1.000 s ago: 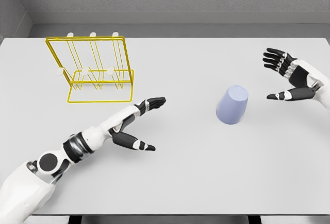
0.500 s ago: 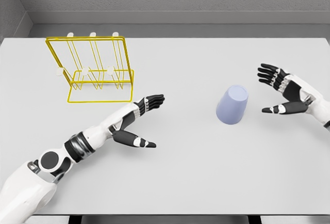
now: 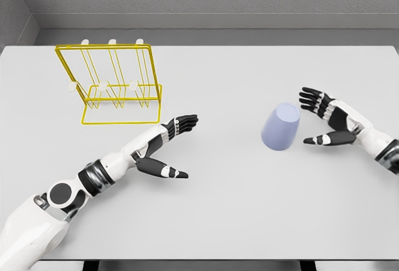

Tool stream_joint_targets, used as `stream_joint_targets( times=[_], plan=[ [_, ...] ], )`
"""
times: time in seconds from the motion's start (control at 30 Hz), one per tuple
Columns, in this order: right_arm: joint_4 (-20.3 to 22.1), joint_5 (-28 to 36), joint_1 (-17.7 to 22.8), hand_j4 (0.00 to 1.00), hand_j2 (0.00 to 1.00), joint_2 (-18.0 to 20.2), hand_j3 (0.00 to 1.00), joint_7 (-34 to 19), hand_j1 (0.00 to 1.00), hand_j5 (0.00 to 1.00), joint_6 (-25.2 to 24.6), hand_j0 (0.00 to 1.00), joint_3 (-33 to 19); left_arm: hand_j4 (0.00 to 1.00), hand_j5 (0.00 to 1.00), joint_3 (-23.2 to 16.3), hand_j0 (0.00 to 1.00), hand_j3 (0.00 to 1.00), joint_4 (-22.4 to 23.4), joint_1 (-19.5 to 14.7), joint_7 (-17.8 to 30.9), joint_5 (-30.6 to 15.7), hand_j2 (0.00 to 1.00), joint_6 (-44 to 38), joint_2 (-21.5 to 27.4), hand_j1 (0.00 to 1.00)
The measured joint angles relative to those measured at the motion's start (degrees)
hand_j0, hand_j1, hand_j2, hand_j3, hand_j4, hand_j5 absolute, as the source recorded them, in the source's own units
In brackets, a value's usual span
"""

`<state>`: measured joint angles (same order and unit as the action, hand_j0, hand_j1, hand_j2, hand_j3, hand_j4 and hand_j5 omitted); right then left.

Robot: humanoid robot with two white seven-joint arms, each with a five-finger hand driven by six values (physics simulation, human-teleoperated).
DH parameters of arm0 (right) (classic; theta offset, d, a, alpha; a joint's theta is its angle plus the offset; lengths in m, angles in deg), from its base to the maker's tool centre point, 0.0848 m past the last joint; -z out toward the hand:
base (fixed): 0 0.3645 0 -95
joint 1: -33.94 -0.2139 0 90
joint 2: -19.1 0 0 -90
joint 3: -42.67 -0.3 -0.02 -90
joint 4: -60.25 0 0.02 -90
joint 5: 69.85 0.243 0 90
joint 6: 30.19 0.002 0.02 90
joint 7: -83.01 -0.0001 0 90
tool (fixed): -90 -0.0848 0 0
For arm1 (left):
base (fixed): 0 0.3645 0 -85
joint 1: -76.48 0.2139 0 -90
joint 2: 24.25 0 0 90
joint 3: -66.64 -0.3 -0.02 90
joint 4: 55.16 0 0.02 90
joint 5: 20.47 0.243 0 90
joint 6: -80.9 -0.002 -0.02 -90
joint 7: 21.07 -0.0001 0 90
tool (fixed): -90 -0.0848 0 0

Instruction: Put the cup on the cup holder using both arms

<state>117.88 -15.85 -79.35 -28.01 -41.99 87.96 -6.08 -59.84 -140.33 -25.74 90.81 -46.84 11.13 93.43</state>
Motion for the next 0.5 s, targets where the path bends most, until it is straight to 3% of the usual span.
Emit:
stream_joint_targets(
  times=[0.5],
  plan=[
    [-0.88, -0.52, 0.62, 1.00, 1.00, -1.59, 1.00, 0.00, 1.00, 1.00, 0.07, 1.00, 0.30, 1.00, 1.00, 0.09, 1.00, 1.00, 0.20, 0.00, 0.00, -0.02, 1.00, 0.01, -0.07, 1.00]
  ],
)
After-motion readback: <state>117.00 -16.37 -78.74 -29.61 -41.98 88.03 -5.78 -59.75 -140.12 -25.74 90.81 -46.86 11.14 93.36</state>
